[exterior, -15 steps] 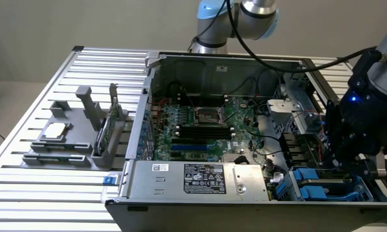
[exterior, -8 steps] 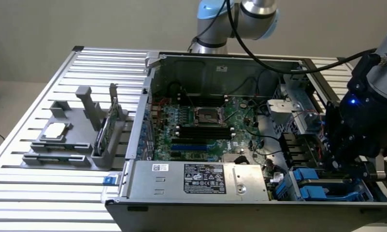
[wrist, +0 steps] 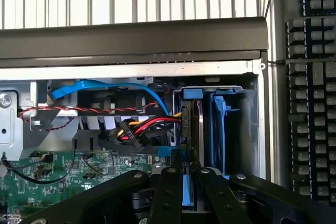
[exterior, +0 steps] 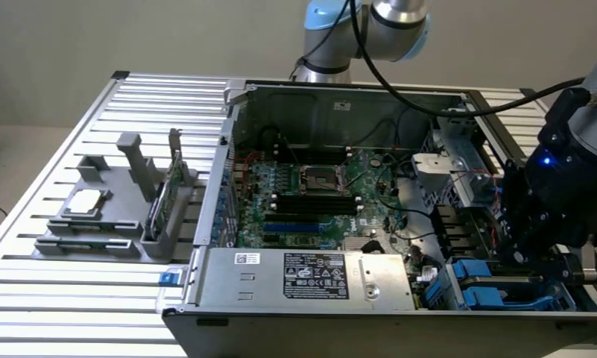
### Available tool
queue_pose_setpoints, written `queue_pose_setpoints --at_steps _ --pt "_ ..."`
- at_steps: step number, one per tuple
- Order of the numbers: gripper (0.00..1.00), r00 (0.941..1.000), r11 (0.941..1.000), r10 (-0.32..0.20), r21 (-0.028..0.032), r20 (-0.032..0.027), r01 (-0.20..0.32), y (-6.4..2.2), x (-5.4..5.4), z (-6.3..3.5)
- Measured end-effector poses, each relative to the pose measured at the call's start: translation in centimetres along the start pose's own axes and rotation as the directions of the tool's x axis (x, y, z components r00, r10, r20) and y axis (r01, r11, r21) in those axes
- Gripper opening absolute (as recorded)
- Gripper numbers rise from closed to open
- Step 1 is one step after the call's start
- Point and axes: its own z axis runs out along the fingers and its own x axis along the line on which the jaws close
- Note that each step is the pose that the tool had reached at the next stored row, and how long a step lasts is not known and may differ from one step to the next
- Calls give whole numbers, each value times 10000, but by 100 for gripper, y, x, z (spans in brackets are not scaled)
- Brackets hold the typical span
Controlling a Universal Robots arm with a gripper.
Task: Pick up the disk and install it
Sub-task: 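Insert the second disk wire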
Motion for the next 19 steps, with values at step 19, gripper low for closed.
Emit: queue_pose_setpoints --at_steps 19 --pt "16 9999 10000 11 4 -136 -11 15 -22 78"
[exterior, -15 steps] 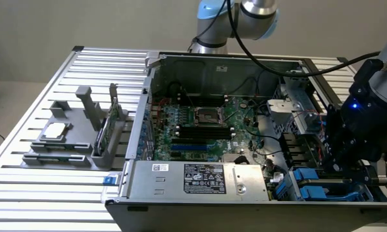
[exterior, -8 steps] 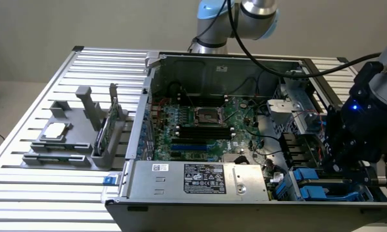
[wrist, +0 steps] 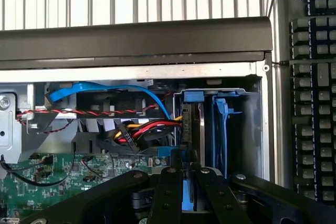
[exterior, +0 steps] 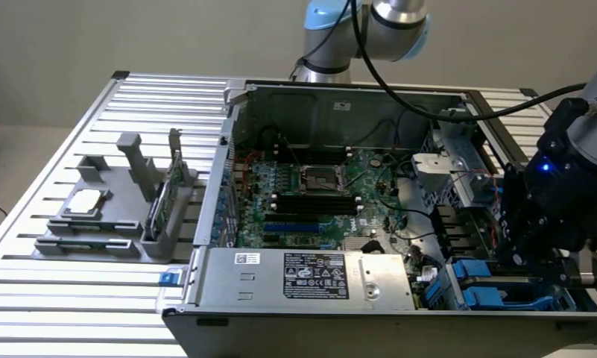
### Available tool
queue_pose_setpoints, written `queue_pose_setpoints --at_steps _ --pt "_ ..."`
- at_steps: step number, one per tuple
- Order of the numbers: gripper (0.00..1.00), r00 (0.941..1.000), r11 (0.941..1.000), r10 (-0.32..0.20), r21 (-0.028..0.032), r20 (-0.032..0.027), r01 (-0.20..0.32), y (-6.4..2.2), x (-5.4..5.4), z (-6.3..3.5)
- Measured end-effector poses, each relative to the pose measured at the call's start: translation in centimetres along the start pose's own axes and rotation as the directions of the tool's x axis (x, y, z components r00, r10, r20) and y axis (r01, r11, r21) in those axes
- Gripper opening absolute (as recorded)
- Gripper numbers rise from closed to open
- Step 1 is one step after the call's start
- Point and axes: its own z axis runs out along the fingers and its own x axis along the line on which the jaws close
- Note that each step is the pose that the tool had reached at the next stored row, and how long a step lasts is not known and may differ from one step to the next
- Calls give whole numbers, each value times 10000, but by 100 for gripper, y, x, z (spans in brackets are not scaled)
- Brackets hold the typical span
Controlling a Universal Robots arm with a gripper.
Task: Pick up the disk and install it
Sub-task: 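Insert the second disk wire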
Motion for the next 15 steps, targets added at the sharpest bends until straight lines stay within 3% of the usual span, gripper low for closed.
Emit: queue_pose_setpoints --at_steps 6,15 --pt "16 10000 10000 6 4 -71 -6 7 -5 13" --pt "16 9999 10000 12 37 -114 -12 30 -15 -19"
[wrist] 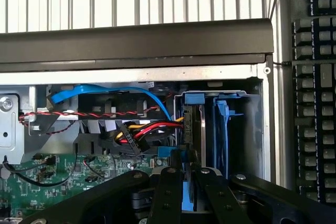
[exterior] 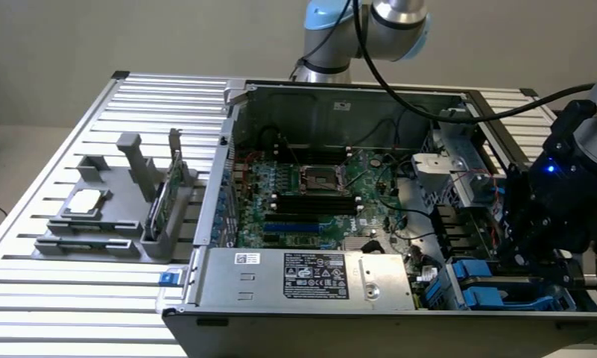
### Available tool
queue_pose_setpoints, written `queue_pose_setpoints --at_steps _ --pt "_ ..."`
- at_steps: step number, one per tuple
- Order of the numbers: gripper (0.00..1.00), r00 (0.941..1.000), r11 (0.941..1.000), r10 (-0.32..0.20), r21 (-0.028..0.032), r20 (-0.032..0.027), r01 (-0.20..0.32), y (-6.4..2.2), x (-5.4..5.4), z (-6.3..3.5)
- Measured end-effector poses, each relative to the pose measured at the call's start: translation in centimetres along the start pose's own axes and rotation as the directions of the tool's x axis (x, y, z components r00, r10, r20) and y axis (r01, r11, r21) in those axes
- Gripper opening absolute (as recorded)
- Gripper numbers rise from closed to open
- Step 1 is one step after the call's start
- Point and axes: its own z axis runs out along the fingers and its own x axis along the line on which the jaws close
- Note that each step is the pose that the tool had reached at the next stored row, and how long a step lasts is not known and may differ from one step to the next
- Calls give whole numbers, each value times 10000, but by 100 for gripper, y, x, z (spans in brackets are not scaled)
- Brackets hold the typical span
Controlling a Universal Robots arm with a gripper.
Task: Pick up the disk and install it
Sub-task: 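Insert the second disk wire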
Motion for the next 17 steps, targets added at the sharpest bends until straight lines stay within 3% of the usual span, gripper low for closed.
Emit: queue_pose_setpoints --at_steps 4,13,17 --pt "16 10000 10000 5 9 -23 -5 4 -1 -7" --pt "16 9998 10000 17 14 -175 -16 7 -18 -7" --pt "16 9998 10000 17 16 -193 -17 8 -38 -10"
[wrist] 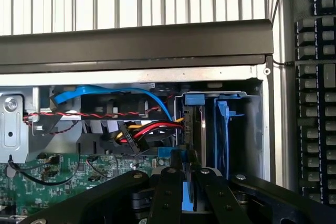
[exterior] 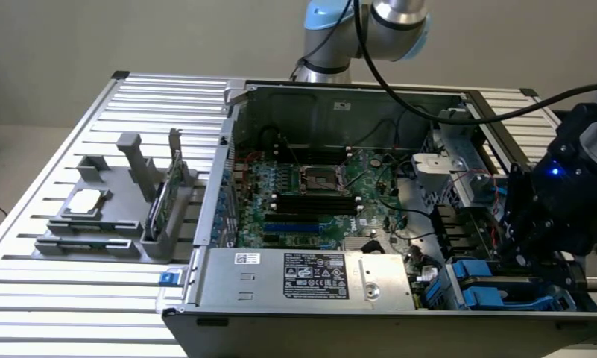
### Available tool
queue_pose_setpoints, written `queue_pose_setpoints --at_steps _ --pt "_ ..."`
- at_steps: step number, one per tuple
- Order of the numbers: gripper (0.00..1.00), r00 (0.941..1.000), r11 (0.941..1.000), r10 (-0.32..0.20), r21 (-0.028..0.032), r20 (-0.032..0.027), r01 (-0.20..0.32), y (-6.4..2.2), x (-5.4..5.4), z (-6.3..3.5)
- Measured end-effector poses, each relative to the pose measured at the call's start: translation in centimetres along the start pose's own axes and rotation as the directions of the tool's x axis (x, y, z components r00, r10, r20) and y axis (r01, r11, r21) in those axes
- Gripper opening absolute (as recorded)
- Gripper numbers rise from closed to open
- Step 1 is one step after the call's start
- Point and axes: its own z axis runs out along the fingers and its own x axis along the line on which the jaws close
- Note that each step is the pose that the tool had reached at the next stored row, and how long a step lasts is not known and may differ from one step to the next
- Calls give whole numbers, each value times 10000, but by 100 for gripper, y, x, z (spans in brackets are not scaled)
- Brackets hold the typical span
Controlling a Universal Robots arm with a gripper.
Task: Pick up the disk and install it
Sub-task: 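Insert the second disk wire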
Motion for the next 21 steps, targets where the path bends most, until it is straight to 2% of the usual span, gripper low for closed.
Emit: queue_pose_setpoints --at_steps 8,21 --pt "16 10000 10000 -26 4 -31 26 -1 -6 13" --pt "16 9999 10000 -89 16 -138 89 -9 -31 74"
